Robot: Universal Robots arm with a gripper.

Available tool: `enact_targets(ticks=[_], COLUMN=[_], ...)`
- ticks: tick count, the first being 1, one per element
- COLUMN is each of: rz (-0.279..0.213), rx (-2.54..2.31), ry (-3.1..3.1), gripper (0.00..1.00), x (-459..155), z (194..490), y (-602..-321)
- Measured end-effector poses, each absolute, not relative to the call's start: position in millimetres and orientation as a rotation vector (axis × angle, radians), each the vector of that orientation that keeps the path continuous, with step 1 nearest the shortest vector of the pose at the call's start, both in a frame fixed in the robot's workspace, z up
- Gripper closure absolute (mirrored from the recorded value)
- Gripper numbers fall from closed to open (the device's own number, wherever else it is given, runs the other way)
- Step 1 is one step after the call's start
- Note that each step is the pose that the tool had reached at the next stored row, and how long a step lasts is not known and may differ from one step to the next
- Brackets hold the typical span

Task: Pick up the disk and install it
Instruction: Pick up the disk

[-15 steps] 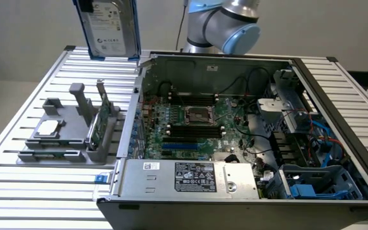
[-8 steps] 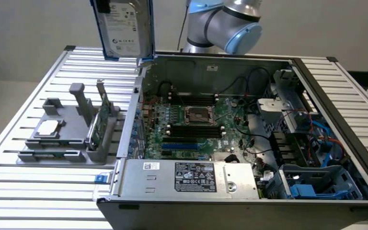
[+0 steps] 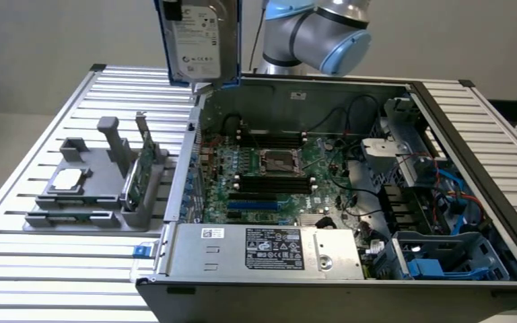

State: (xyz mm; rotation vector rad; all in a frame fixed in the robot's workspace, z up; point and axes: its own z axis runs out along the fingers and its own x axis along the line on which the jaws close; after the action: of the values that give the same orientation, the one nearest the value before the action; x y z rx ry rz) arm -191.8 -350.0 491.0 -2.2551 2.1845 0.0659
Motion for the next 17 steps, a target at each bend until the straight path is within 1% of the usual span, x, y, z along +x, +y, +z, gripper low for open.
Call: enact_targets(ticks=[17], rz=[0.071], rx=[-2.256], ry=[2.185], gripper=[0.67], x=[-121], z=[505], y=[-380])
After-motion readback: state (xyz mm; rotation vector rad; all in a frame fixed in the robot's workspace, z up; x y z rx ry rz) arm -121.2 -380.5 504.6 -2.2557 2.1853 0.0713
